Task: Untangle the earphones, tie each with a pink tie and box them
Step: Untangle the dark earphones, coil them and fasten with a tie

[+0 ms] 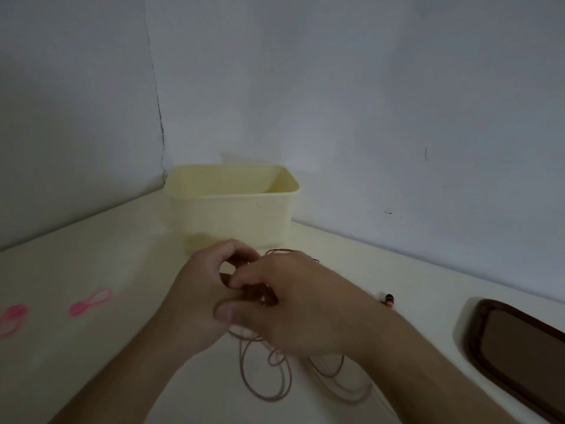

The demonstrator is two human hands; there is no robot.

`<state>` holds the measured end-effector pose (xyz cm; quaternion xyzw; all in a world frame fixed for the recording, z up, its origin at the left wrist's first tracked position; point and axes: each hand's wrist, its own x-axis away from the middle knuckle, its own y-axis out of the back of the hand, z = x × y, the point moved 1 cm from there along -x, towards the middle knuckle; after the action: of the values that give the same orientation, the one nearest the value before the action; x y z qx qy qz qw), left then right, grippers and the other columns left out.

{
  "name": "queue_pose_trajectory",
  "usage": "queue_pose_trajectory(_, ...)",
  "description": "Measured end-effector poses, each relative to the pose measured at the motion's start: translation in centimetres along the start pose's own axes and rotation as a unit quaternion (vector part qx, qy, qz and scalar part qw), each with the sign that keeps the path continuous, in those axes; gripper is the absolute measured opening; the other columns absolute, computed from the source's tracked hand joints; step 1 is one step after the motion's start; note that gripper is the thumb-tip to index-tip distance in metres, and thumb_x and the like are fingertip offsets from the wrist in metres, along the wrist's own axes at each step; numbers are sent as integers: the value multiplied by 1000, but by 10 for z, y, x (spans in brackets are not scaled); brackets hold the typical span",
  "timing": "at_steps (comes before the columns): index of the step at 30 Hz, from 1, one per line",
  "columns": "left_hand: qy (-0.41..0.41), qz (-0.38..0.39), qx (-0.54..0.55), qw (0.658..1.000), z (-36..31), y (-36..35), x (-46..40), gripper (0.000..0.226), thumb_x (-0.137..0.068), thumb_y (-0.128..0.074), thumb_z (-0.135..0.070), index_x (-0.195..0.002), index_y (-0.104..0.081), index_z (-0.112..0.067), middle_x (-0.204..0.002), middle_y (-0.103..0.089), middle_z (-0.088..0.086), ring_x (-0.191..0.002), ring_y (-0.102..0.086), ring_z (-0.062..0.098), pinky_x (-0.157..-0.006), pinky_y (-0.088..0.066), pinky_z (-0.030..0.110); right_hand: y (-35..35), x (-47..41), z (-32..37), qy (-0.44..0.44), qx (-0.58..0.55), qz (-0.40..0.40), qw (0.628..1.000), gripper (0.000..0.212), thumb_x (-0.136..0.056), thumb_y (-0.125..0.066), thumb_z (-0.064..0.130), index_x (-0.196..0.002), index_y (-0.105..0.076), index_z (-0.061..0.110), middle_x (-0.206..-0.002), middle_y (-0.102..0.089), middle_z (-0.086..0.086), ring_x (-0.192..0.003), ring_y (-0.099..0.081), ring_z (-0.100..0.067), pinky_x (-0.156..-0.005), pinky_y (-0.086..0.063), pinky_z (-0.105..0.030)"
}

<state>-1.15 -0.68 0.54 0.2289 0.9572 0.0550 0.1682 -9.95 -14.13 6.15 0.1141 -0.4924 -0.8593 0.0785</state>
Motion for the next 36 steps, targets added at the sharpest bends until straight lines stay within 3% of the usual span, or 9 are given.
queue_pose_trajectory(4,62,34,46,996,-2,1,0,27,-64,-82,-6,-87,-79,-20,-79,-73,2,-54,-62,19,-47,-45,28,9,1,-10,-30,1,4,1000,7,-92,-74,30,-95,-76,36,-78,-68,19,-76,-67,-4,-66,-52,-19)
queue_pose_trajectory(8,109,145,103,978,-8,13,4,27,-76,-77,-17,-102,-80,-14,-97,-76,14,-74,-70,26,-58,-51,34,20,6,-15,-60,32,50,996,9,-93,-74,33,-98,-77,41,-95,-73,20,-86,-66,1,-78,-54,-20)
queue_pose_trajectory(11,134,32,112,984,-3,18,-2,18,-77,-75,-19,-94,-81,-13,-89,-74,14,-74,-72,29,-60,-51,35,46,19,-19,-71,-20,157,985,21,-100,-69,40,-117,-77,49,-118,-75,22,-108,-69,1,-98,-56,-28)
queue_pose_trajectory(14,26,-69,-113,991,7,14,-5,21,-89,-75,-13,-95,-80,-32,-90,-75,-11,-82,-69,10,-71,-50,24,75,29,-33,-127,-218,-4,968,29,-107,-59,27,-97,-85,37,-116,-79,16,-103,-78,-15,-78,-64,-37)
queue_pose_trajectory(18,-76,59,-183,978,11,-2,1,30,-101,-64,-15,-115,-76,-38,-122,-65,-28,-122,-58,-5,-101,-43,17,55,13,-86,-277,-73,-272,919,27,-104,-57,27,-87,-78,21,-80,-80,4,-65,-72,-18,-57,-55,-33)
queue_pose_trajectory(21,-23,147,-171,974,15,-10,4,30,-104,-57,-14,-102,-79,-35,-116,-71,-23,-116,-64,-1,-103,-50,32,14,-3,-121,-345,8,-199,917,32,-101,-59,38,-88,-75,13,-84,-77,-4,-84,-70,-25,-78,-58,-35)
queue_pose_trajectory(26,43,160,-160,973,12,-12,6,40,-91,-51,3,-78,-80,-21,-91,-79,-13,-93,-71,3,-88,-51,25,-19,-19,-143,-357,29,-194,913,49,-94,-56,65,-85,-65,18,-91,-67,-2,-87,-65,-24,-76,-55,-38)
queue_pose_trajectory(31,16,129,-131,983,10,-16,6,41,-91,-55,1,-73,-81,-25,-83,-79,-6,-84,-75,11,-85,-57,34,-28,-29,-144,-340,99,-173,919,12,-97,-57,24,-92,-63,15,-105,-59,-6,-100,-61,-30,-88,-55,-41)
queue_pose_trajectory(36,-30,-21,-172,984,13,-13,1,29,-96,-66,-5,-83,-78,-29,-92,-77,-17,-94,-70,6,-86,-54,29,-18,-24,-147,-318,-7,-203,926,15,-104,-48,19,-93,-55,12,-96,-68,-7,-88,-64,-24,-66,-48,-33)
